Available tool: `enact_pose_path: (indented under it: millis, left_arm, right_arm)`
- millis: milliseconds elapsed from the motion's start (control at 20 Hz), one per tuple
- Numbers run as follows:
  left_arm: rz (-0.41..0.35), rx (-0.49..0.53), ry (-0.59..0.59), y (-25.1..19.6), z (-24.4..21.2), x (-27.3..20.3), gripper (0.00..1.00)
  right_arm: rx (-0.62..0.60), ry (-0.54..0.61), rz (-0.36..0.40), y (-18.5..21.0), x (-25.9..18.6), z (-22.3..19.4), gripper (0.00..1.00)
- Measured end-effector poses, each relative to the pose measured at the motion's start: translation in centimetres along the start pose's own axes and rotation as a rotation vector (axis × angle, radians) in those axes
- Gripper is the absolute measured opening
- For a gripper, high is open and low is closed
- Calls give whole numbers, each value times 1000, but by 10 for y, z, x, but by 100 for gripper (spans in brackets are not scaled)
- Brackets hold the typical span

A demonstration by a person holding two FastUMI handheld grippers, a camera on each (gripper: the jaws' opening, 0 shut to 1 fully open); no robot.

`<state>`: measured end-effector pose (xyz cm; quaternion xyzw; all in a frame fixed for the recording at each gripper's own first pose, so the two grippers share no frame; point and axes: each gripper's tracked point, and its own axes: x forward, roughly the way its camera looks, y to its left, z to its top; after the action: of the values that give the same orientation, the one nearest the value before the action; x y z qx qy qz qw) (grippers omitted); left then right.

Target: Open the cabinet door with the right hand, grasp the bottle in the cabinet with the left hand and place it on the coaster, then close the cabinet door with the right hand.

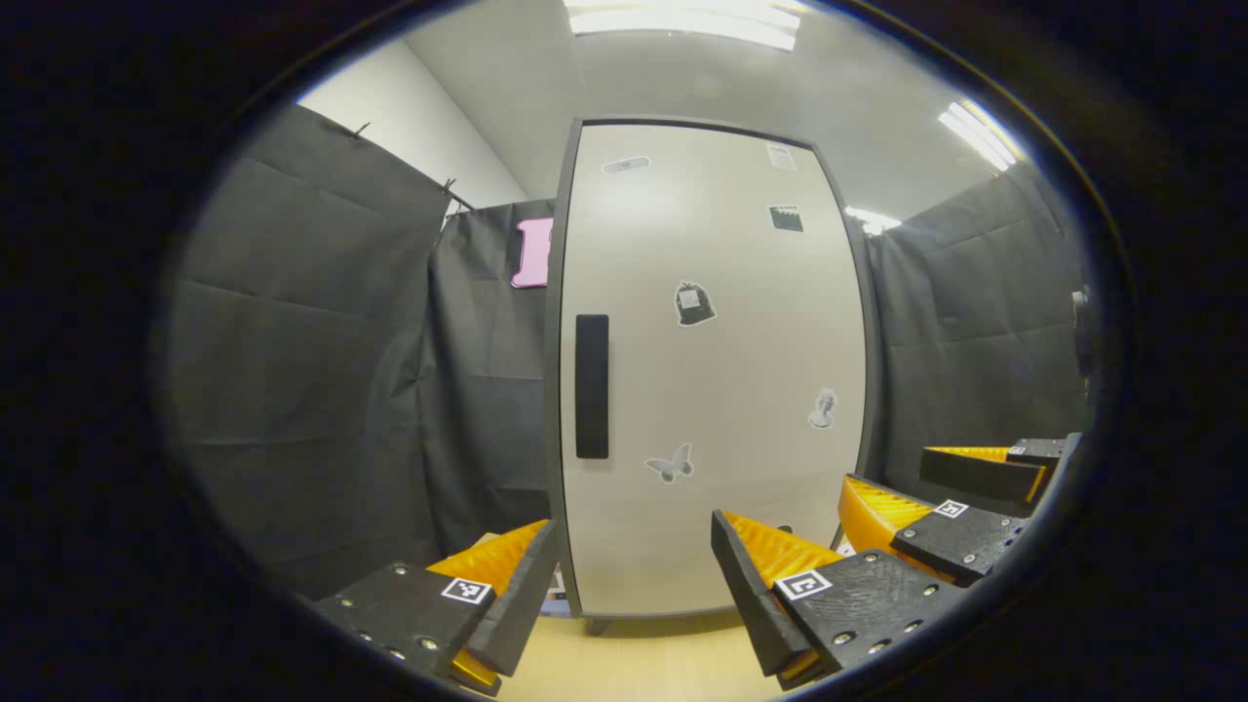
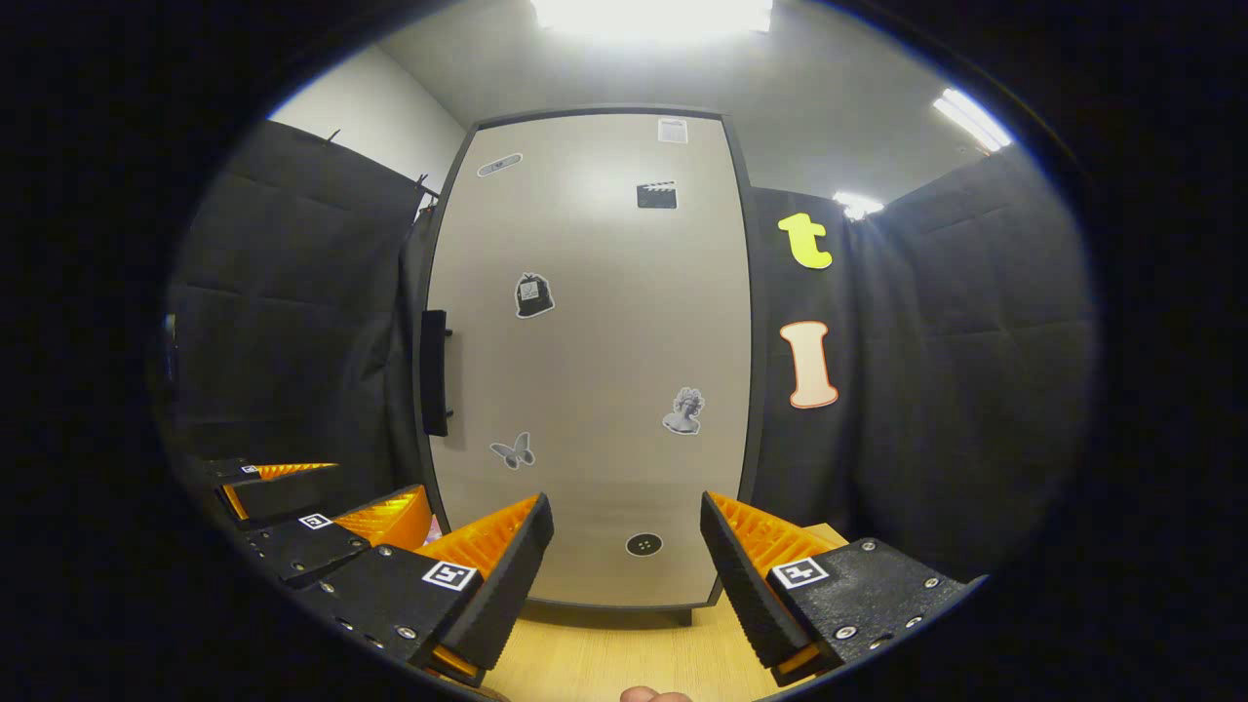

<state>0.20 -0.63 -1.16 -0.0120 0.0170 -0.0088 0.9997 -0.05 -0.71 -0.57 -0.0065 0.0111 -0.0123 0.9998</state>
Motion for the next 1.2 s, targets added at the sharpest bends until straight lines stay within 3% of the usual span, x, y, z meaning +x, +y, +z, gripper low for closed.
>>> enact_pose_path:
  millis: [50, 100, 150, 200, 600, 1200]
  left_arm:
    - [0, 0, -1, 0, -1, 1, 89]
    - [-2, -1, -1, 0, -1, 0, 96]
    - [-3, -2, -1, 0, -1, 1, 96]
    - [-2, -3, 0, 1, -1, 1, 89]
    - [-6, 13, -13, 1, 1, 4, 89]
    - [51, 27, -5, 32, -6, 1, 89]
  right_arm:
    - [1, 2, -1, 0, 0, 0, 94]
    - [0, 3, -2, 1, 1, 0, 94]
    - [-1, 1, -3, 1, 1, 0, 94]
    - [-2, 1, -3, 1, 1, 1, 94]
    - [-14, -8, 3, 0, 5, 3, 94]
    - [-27, -56, 17, 0, 28, 28, 94]
